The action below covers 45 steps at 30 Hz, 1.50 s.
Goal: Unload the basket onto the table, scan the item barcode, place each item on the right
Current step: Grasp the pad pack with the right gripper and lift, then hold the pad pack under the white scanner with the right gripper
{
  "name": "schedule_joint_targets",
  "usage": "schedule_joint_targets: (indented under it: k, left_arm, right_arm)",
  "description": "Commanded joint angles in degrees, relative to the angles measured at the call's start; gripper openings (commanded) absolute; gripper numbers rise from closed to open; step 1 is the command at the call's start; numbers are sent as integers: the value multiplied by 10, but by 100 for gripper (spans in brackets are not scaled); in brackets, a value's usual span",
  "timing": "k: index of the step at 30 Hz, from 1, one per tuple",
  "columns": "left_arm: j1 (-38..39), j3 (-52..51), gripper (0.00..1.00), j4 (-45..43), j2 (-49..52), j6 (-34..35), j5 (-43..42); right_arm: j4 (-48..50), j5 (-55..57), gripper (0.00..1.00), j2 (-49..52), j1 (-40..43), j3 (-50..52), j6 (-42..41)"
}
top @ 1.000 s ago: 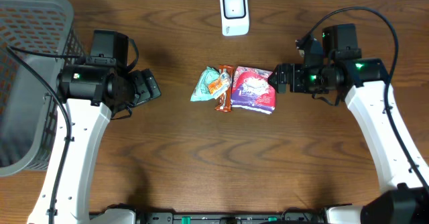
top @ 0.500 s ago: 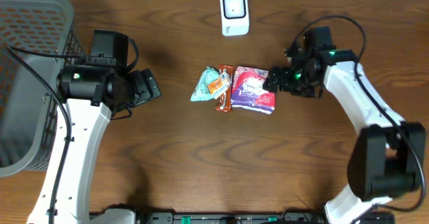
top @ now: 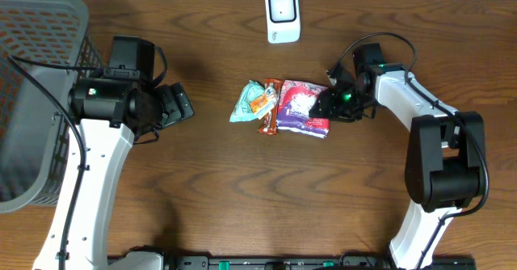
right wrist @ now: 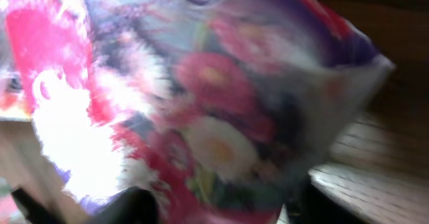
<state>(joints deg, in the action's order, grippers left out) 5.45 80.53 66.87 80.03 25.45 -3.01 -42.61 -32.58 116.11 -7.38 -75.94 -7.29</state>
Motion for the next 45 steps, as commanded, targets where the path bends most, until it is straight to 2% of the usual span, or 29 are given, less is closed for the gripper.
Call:
schedule_joint_targets:
  k: [1,2,3,7,17,20,24,27,33,45]
  left_arm:
    - [-3,-3,95,2,-3,-3,7]
    - [-3,-3,95,2,-3,-3,7]
    - [-3,-3,95,2,-3,-3,7]
    - [-3,-3,95,2,-3,-3,7]
    - [-3,-3,95,2,-3,-3,7]
    - [-3,-3,95,2,-3,-3,7]
    - [-3,-3,95,2,-3,-3,7]
    - [-3,-3,95,2,-3,-3,7]
    - [-3,-3,95,2,-3,-3,7]
    - [-3,-3,95,2,-3,-3,7]
  right_arm:
    - [-3,-28,14,7,-2,3,16]
    - [-3,-27,4,7,-1,2,15]
    - [-5,-26,1,6,0,-1,10]
    - [-50,-4,1,-5,4,-37,5]
    - [-243,243,1,-18,-14,-218,5]
    - [-284,372,2,-18,-31,-254,-9]
    - [-343,624,1,-18,-60,-274,-102]
    - [-362,722,1,-17,-74,-273,-128]
    - [-353,777,1,-17,-77,-266,-163]
    - [-272,779,1,-16,-89,-185,-158]
